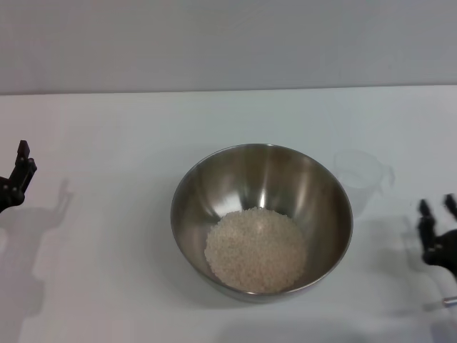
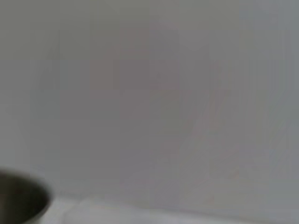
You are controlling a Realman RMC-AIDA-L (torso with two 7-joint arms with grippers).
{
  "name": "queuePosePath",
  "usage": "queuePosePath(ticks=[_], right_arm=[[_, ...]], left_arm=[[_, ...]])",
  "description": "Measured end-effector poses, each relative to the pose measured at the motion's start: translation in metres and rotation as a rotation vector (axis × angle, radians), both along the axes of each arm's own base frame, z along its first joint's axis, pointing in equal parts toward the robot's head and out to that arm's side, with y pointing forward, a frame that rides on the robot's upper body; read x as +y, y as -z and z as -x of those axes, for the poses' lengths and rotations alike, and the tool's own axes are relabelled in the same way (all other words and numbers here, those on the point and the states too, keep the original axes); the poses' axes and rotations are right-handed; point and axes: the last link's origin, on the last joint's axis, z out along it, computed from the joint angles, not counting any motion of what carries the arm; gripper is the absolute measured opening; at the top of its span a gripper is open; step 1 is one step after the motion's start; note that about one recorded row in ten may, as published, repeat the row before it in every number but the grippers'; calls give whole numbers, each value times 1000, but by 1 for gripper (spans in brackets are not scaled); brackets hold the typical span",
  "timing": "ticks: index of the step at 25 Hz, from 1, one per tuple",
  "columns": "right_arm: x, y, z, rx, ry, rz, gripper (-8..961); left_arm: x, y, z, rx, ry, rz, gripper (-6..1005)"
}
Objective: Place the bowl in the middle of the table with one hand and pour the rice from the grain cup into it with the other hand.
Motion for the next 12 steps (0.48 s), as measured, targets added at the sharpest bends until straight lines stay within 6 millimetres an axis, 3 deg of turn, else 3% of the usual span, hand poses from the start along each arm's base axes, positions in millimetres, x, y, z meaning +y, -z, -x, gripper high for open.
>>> queuePosePath(ticks=[7, 8, 12], right_arm=[[-40, -46, -4, 33, -34, -310, 365], [-50, -60, -7, 63, -38, -392, 365], [-64, -81, -17, 109, -24, -497, 365]], left_arm=[[0, 0, 1, -2, -5, 2, 834], [-1, 0, 2, -2, -7, 2, 834], [-3, 0, 3, -3, -13, 2, 834]])
